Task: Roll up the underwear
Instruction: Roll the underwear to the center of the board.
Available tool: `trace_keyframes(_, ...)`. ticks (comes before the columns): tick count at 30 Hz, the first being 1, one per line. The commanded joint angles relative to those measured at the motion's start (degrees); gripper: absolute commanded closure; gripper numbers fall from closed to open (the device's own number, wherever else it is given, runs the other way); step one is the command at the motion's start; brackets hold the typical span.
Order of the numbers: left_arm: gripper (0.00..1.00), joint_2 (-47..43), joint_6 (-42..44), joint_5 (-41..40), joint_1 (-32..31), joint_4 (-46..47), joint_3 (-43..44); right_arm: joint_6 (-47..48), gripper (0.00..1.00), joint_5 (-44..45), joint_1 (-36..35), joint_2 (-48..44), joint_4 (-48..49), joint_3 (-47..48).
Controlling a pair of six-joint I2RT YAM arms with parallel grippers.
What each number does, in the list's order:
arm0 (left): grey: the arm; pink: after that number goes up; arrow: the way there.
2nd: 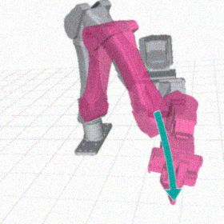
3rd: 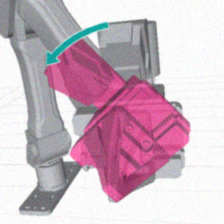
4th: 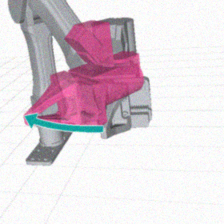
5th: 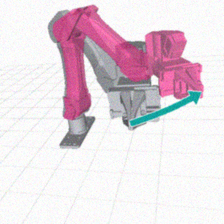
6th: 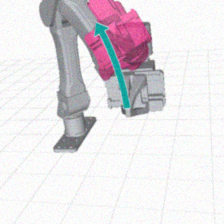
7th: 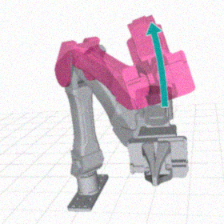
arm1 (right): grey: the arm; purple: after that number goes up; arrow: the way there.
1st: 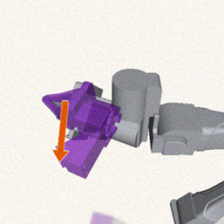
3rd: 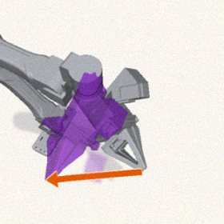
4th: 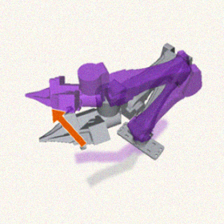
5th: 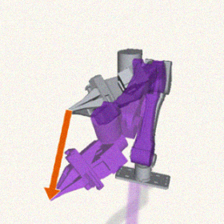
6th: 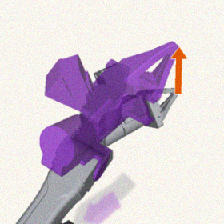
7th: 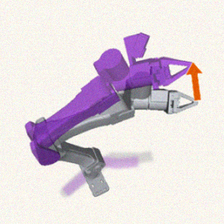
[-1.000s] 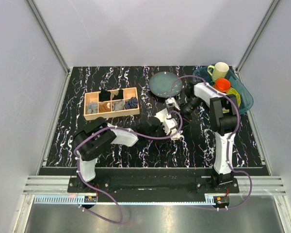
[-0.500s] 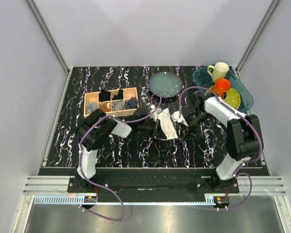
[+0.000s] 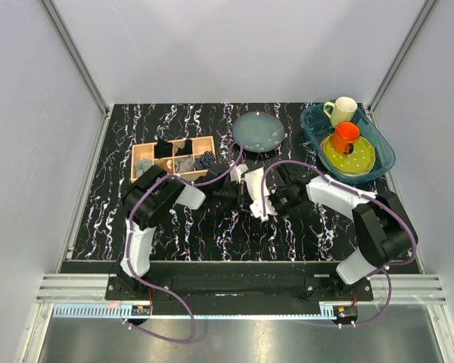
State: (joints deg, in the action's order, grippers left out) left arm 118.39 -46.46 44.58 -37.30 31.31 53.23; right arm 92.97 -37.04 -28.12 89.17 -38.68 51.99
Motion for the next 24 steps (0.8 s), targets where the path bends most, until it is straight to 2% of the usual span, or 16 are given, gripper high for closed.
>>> trace_keyframes(1, 1.00, 1.5, -1.7, -0.3, 0.6, 0.3, 1.2, -1.8, 0.50, 5.4, -0.6, 3.0, 10.5, -1.0)
trace_keyframes(6, 1.00, 1.6, -3.6, -0.2, 0.5, 2.5, 1.0, -2.8, 0.51, 7.7, -0.7, 5.6, 13.8, -2.1)
trace_keyframes(10, 0.96, 0.3, -6.0, -0.6, 0.6, 5.8, -0.2, -4.0, 0.60, 9.8, -1.2, 8.0, 14.4, -2.2)
trace_keyframes(11, 0.93, -1.1, -7.0, -0.8, 0.6, 7.0, -0.6, -5.3, 0.67, 10.1, -1.2, 8.4, 14.3, -1.6)
trace_keyframes(13, 0.77, -3.2, -7.4, -1.5, 0.7, 8.2, -2.3, -6.5, 0.73, 10.8, -1.1, 9.3, 13.5, -1.1)
trace_keyframes(14, 0.74, -5.7, -7.6, -1.9, 0.8, 9.4, -3.0, -7.6, 0.78, 10.7, -1.2, 9.6, 12.8, -0.2)
trace_keyframes(19, 0.56, -14.6, -7.4, -3.9, 1.9, 14.6, -12.4, -9.7, 0.87, 7.1, -1.1, 10.8, 3.3, 3.1)
trace_keyframes(22, 0.53, -21.4, -4.5, -6.4, 2.4, 17.0, -20.1, -9.6, 0.89, 4.3, -1.1, 11.8, -5.9, 6.7)
trace_keyframes(24, 0.52, -27.1, 0.6, -8.0, 2.1, 19.3, -24.6, -9.6, 0.89, 2.0, -1.1, 12.0, -12.2, 9.9)
